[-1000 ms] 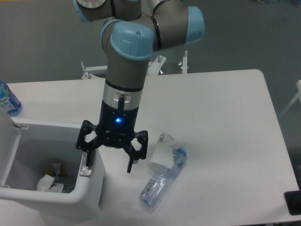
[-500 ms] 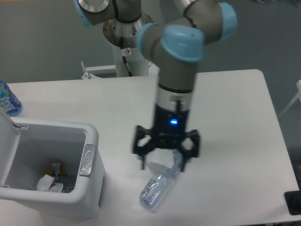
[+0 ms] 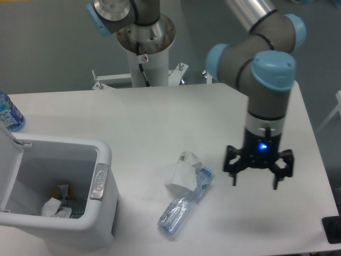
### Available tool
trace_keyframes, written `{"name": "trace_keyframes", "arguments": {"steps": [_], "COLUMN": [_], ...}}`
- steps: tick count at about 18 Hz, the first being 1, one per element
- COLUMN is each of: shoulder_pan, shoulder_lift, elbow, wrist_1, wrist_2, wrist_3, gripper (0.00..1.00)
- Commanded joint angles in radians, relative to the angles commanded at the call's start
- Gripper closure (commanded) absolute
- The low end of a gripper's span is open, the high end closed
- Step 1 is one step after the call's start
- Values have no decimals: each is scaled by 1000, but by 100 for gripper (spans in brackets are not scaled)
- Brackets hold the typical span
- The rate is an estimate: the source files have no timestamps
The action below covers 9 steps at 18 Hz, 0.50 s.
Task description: Open the trash can
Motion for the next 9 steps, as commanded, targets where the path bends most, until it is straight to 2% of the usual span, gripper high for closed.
{"name": "trace_keyframes", "arguments": {"steps": [4, 9], "shoulder_pan": [0, -12], "shoulder_lift": [-11, -9], "elbow": [-21, -54], "wrist_1": [-2, -2], "wrist_2": [93, 158], "wrist_3": [149, 220], "gripper": [0, 0]}}
